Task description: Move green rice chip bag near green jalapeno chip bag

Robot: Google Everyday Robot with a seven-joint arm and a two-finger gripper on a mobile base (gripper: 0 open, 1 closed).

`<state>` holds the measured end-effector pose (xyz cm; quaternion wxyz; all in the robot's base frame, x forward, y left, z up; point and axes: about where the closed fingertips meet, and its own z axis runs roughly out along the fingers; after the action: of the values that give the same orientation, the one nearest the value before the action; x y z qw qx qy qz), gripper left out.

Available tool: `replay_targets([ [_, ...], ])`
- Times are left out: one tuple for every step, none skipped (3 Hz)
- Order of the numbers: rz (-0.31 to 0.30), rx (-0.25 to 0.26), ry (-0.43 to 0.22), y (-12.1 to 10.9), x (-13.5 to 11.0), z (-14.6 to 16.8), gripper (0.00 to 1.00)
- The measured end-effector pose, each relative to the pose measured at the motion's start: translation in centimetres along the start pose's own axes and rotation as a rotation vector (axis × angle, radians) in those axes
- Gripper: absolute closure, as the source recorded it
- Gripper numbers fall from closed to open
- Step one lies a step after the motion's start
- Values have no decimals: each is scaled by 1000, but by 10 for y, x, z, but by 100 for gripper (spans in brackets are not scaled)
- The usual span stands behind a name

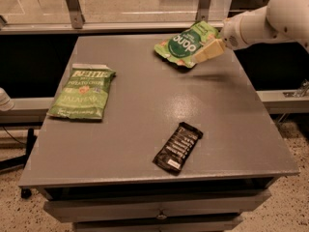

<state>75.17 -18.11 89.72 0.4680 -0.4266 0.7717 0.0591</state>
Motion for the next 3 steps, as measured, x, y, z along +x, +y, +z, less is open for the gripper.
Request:
replay_targets([
  [62, -17, -64, -15, -11, 28, 0],
  [73, -7, -77, -36, -16, 48, 0],
  [97, -11, -56, -48, -8, 59, 0],
])
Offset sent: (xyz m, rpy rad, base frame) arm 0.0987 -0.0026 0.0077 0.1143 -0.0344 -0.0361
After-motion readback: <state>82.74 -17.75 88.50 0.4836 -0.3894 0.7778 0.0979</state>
